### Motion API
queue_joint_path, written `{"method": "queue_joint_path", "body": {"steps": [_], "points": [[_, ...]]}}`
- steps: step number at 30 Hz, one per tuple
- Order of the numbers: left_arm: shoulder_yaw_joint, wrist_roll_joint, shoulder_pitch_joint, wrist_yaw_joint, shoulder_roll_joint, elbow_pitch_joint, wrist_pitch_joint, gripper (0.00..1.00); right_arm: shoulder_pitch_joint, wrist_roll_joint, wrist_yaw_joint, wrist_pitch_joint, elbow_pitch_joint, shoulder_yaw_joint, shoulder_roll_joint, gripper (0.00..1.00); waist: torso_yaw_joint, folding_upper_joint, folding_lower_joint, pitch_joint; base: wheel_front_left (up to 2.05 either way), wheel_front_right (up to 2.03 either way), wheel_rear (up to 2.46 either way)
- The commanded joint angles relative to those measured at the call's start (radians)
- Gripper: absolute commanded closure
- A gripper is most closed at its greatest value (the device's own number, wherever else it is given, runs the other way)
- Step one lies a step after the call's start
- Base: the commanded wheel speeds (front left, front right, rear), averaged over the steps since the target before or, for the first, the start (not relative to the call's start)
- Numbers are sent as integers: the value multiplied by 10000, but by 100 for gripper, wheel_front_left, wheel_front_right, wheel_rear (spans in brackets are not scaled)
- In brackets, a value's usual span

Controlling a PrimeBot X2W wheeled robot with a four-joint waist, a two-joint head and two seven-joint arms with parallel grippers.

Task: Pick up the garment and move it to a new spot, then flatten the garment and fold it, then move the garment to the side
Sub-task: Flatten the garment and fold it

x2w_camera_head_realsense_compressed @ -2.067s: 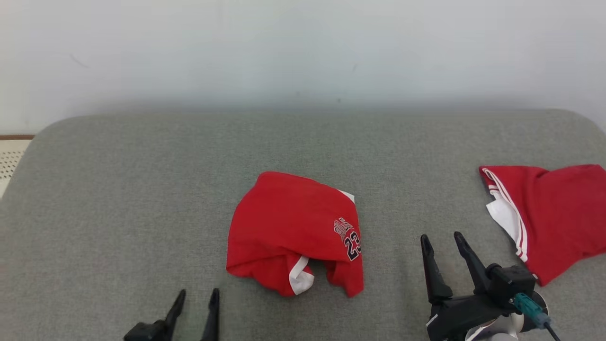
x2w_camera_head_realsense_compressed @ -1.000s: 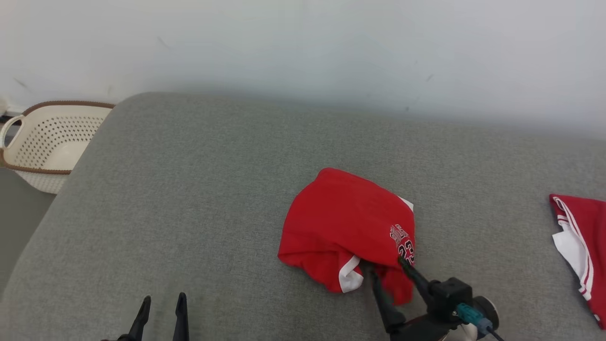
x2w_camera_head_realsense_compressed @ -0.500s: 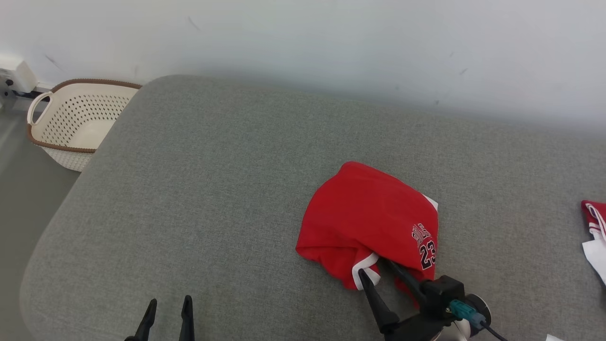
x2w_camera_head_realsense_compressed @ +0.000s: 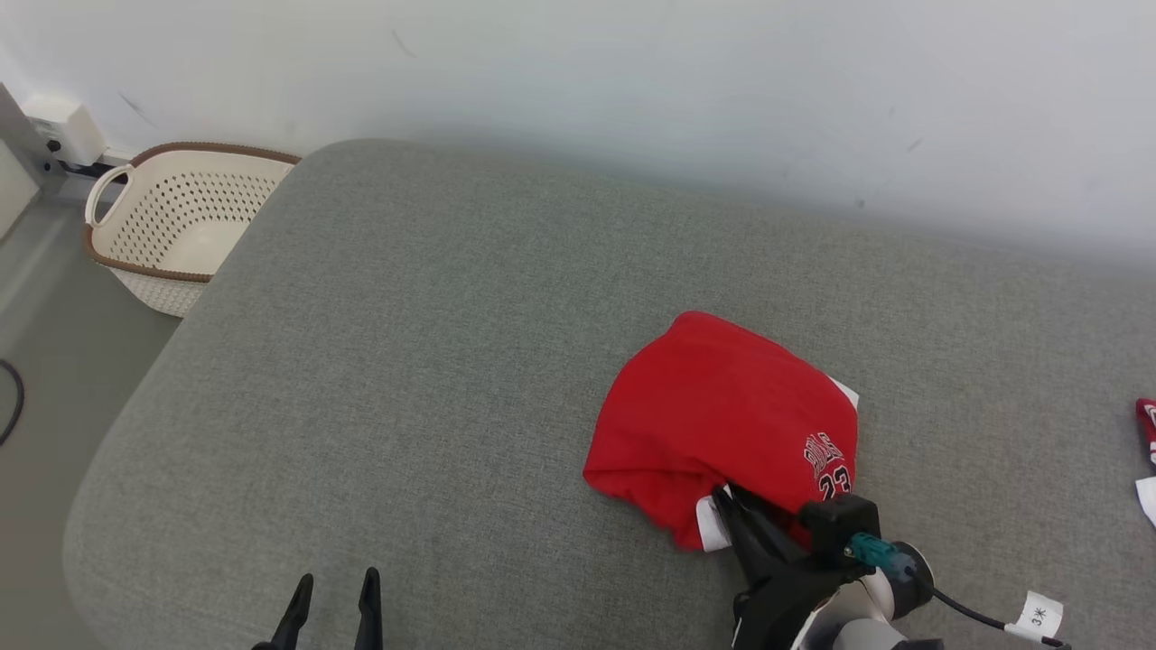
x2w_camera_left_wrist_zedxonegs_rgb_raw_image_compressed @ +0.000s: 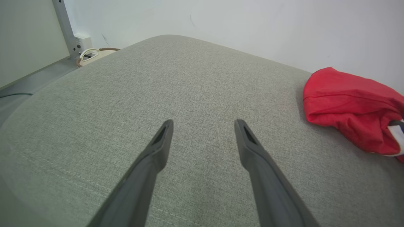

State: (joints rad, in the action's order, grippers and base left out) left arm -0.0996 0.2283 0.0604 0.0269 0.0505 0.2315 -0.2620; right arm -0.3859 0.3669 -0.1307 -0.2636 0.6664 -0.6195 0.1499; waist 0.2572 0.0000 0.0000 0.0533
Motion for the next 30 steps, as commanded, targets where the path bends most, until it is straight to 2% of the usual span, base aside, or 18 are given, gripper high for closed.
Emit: {"method": "queue_joint_path", "body": {"steps": [1,6,12,14,22,25,30], "points": [[38,50,-143,-29,2,44,-41,0,-115,84,0,0,25,16,-25,100,23,0,0,-28,0,0,0],[119,13,-259,-78,2,-36,-41,0,90,204,0,-2,-755,581,207,100,-51,0,0,-248,0,0,0],[71,77,-546,-144,2,-56,-41,0,-40,606,0,-3,-2544,1004,1009,100,-714,0,0,-635,0,0,0],[-28,128,-536,-155,3,-41,-41,0,-201,1163,0,-2,-2898,950,1162,100,-870,0,0,-682,0,0,0],[-542,339,-346,-110,5,93,-41,0,-1154,3782,-1,523,-4216,-355,1844,100,-1009,0,0,-651,0,0,0],[-662,465,-350,-93,3,144,-41,0,-1418,4523,-1,868,-4162,-245,1897,100,-908,0,0,-513,0,0,0],[-1157,703,-104,-148,5,275,-41,0,-2217,4291,-1,1269,-2593,-529,1593,100,-396,0,0,-156,0,0,0]]}}
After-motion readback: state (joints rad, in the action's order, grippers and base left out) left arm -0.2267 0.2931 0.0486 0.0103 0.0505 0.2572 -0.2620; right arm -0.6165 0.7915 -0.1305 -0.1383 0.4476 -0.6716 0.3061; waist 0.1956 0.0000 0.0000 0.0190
